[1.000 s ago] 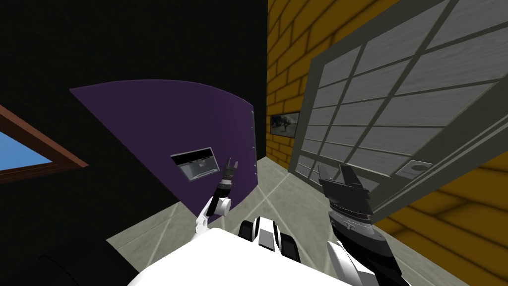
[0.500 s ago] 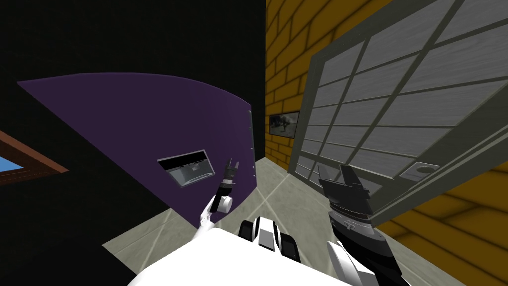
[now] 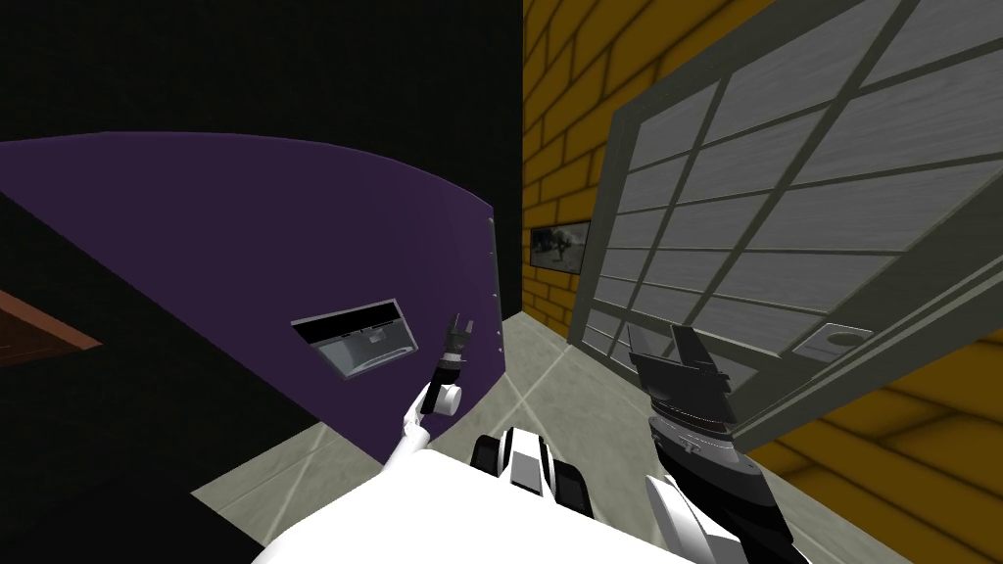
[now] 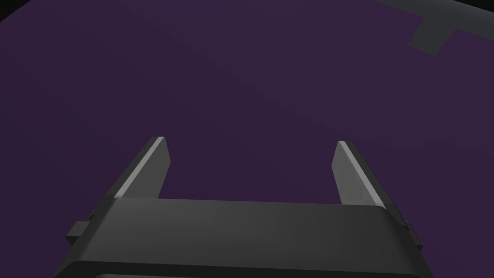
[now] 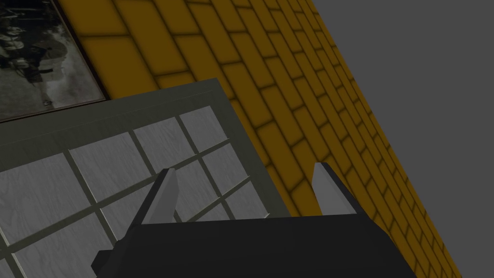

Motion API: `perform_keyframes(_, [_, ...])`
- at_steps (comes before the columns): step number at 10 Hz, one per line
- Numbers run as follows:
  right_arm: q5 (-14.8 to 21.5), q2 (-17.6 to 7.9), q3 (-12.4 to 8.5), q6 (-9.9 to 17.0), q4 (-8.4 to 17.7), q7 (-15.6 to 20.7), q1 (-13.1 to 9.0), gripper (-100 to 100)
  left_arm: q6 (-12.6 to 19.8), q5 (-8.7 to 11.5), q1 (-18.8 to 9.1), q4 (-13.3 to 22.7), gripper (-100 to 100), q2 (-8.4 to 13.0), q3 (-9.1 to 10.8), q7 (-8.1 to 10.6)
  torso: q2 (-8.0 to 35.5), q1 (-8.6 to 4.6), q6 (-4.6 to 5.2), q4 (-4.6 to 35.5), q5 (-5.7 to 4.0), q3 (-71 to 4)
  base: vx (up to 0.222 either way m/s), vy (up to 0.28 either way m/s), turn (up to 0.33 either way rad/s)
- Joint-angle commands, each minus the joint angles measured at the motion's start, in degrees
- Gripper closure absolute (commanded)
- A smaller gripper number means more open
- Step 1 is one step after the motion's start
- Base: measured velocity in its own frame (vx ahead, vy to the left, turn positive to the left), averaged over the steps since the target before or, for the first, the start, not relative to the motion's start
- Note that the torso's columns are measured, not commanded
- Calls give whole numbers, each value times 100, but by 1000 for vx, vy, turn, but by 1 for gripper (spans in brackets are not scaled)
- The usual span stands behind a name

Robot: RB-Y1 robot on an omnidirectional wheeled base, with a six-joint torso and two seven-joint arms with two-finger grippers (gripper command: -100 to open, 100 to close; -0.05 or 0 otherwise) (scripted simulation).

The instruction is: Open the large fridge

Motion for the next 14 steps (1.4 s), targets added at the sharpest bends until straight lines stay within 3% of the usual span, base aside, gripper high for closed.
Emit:
perform_keyframes(1, [0, 0, 0, 0, 0, 0, 0, 0, -198, 47, -195, 449, -100, -3, 6, 112, 10, -2, -1, 1, 0, 5, 77, -19, -19])
perform_keyframes(14, [0, 0, 0, 0, 0, 0, -1, 0, -867, 216, -974, 2367, -100, -106, 38, 496, 15, 2, 0, 4, 0, 9, 59, -5, -17])
